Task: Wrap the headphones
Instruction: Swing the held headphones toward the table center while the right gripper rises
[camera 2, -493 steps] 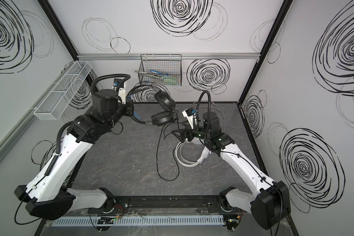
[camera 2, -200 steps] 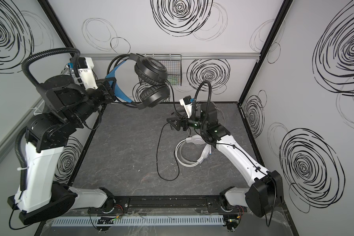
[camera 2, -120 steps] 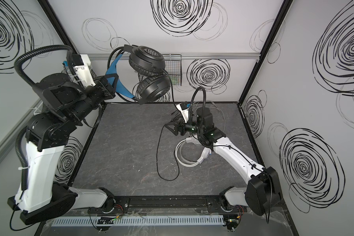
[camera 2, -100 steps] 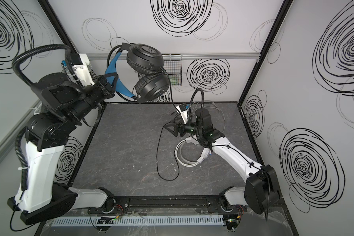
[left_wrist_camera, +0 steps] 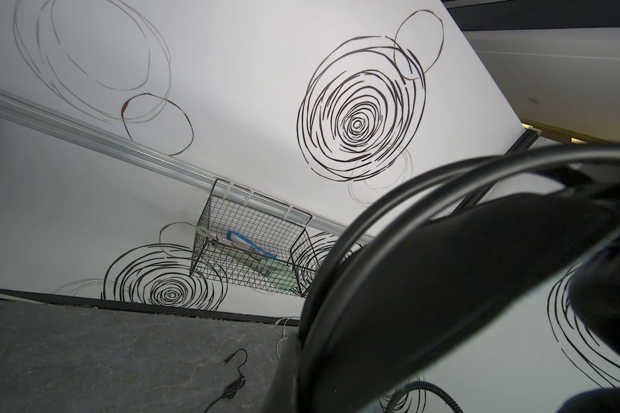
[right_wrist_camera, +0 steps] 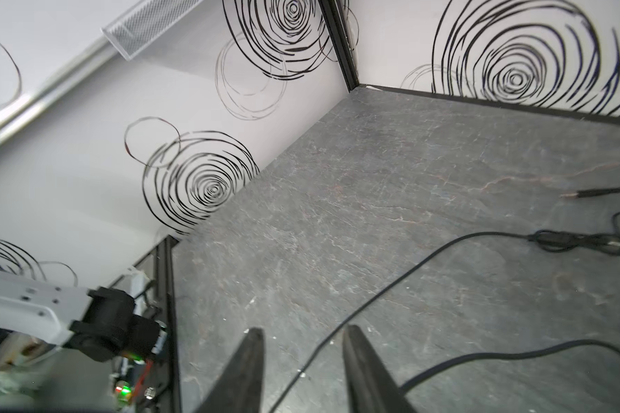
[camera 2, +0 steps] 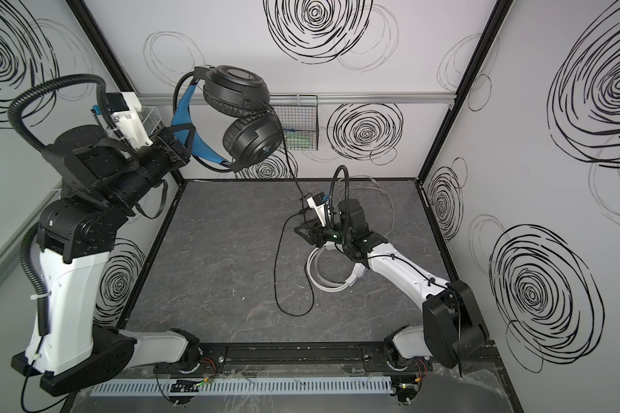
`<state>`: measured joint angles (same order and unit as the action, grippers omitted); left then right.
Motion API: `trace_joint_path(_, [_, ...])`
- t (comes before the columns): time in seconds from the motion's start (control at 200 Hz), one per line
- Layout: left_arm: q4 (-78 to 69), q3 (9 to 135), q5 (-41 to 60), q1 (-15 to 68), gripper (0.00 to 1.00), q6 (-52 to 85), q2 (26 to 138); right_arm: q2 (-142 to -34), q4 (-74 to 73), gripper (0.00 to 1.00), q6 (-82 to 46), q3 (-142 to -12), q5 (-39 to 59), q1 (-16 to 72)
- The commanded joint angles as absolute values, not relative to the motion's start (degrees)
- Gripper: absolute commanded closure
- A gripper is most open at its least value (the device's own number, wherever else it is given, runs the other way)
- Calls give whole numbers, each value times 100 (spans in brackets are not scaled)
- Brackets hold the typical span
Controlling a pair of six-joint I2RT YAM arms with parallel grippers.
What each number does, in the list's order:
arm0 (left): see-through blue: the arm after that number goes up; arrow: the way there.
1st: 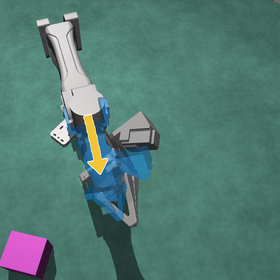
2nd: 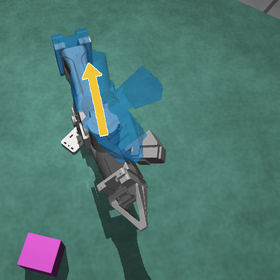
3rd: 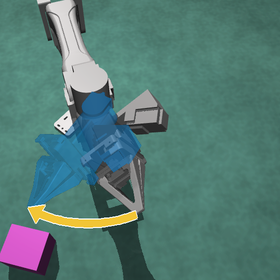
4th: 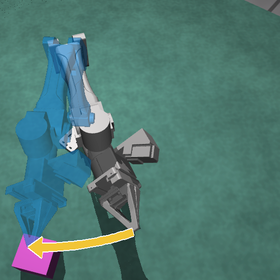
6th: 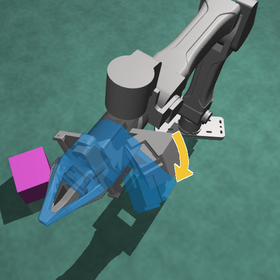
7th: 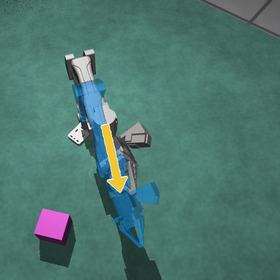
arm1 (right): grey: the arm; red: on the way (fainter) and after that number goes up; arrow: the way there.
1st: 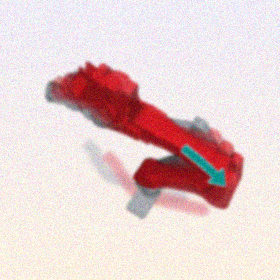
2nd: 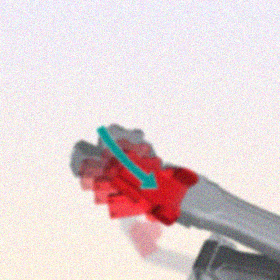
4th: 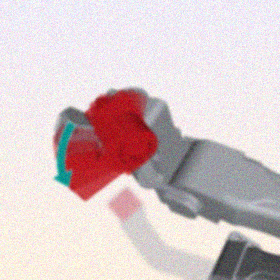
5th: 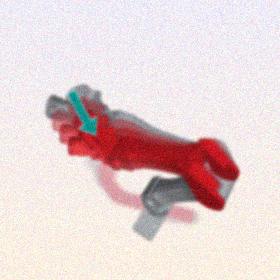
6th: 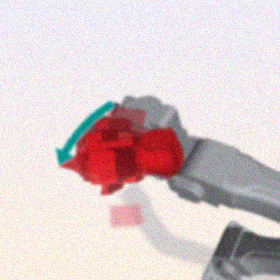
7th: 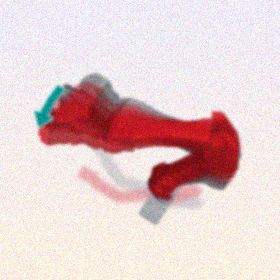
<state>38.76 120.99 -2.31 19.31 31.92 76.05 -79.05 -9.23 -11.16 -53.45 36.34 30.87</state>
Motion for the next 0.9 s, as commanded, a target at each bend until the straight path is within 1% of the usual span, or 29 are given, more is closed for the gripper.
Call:
trace_joint_path(0.0, [3190,11908,-105,1703,100,3575,7349,-7746,-523,80,-825,-5578,3212,3069])
trace_joint_path(0.015, [3213,11843,-109,1664,100,3587,7333,-7731,-432,84,-771,-5617,3126,3056])
trace_joint_path(0.055, [3265,11678,-143,1553,100,3590,7273,-7664,-149,91,-616,-5731,2837,3005])
trace_joint_path(0.155, [3375,11037,-475,1335,100,3527,7051,-7419,500,100,-157,-6051,1946,2921])
trace_joint_path(0.26, [3440,10232,-898,1090,100,3361,6798,-7205,1151,100,272,-6501,665,2852])
trace_joint_path(0.36, [3538,9566,-1473,1066,100,3087,6628,-7114,1586,100,686,-7042,-513,2851])
trace_joint_path(0.485, [3424,8626,-1966,1072,100,2830,6305,-7040,1721,100,1210,-7620,-1507,2894])
trace_joint_path(0.565, [3334,8046,-2162,1076,100,2676,6136,-7065,1654,100,1745,-7938,-2089,3131])
trace_joint_path(0.65, [3289,7527,-2225,1089,100,2553,6028,-7114,1436,100,2399,-8217,-2567,3509])
trace_joint_path(0.73, [3199,7134,-2258,1116,100,2479,5959,-7213,1225,100,2909,-8524,-2767,3892])
trace_joint_path(0.82, [2911,6640,-2328,1247,100,1992,5910,-7504,1072,100,3369,-8967,-3008,4369])
trace_joint_path(0.896, [2844,6480,-2349,1337,100,1694,6003,-7806,985,100,3735,-9311,-3195,4821])
